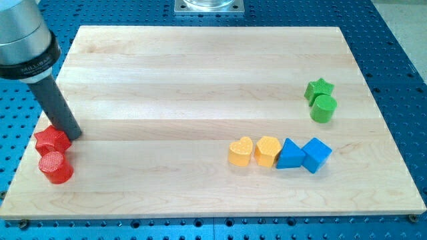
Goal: Slightly push the red star into the red circle
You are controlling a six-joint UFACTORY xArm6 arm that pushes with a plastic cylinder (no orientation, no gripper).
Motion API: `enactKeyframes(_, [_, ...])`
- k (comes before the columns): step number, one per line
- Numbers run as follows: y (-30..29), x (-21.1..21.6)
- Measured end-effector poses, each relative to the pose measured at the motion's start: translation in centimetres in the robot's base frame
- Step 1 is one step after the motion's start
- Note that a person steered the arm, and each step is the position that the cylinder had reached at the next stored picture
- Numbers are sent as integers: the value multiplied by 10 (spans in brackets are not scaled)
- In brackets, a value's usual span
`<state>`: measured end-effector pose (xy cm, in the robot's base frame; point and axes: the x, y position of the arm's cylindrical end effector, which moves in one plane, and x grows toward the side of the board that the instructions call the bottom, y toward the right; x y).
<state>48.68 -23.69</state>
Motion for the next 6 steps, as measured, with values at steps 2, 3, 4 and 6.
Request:
enactKeyframes(2, [-64, -18])
enactKeyframes(3, [-27, 10])
enactKeyframes(4, [-10, 18])
enactKeyframes(6, [65, -32])
